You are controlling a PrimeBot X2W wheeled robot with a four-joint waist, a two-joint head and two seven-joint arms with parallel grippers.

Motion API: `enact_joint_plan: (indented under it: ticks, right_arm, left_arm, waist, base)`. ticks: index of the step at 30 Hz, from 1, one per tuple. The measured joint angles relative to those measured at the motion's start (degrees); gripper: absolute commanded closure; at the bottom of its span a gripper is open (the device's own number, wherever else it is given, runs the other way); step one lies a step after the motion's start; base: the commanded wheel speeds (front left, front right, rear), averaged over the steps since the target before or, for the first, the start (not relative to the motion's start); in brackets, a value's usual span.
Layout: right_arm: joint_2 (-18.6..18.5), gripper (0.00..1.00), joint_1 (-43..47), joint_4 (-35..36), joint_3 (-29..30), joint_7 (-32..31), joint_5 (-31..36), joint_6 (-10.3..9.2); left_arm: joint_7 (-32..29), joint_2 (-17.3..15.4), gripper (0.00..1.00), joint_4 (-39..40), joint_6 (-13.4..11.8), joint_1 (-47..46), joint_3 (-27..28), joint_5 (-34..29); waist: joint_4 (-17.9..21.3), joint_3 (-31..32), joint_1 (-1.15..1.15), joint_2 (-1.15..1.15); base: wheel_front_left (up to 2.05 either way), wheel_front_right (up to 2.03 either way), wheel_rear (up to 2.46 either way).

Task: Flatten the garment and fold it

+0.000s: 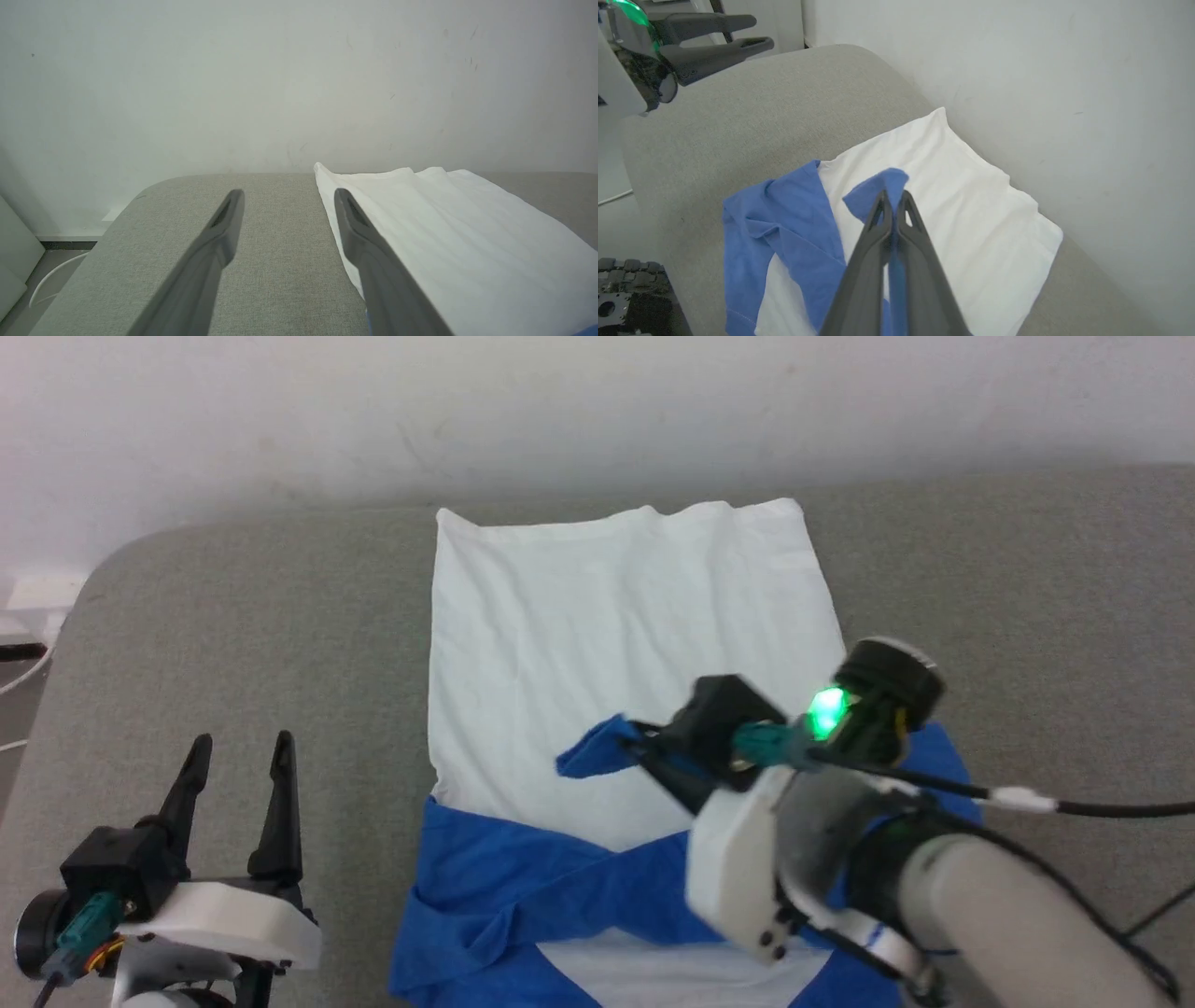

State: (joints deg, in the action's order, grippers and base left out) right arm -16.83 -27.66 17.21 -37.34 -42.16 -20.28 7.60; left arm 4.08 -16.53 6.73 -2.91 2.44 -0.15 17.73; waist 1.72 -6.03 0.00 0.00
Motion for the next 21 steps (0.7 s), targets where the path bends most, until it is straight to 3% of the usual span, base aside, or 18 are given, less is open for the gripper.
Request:
enact_joint_plan:
  ticks: [8,14,21]
  right_arm:
    - [10.4,1.0,-3.3,-18.3,-12.9,3.6,0.1,0.01]
    - [12.4,1.0,-4.5,-30.8,-18.7,4.8,-0.5,0.0]
    - [13.0,1.0,-5.0,-38.2,-22.7,6.1,-4.6,0.0]
  left_arm:
    - [1.0,0.2,0.0,-1.8,0.0,-1.7,-0.9,0.0]
    - [2.0,0.6,0.0,-3.3,0.0,-3.1,-1.6,0.0]
    - [3.0,0.9,0.0,-4.8,0.0,-3.8,-2.0,0.4]
  waist:
    - [-3.2,-1.8,0.0,0.0]
    - [-4.8,-3.5,0.0,0.0]
    - [-5.4,-4.8,0.01,0.0]
  base:
    - [0.0,0.0,0.0]
    - [0.0,0.0,0.0]
    - [0.0,0.0,0.0]
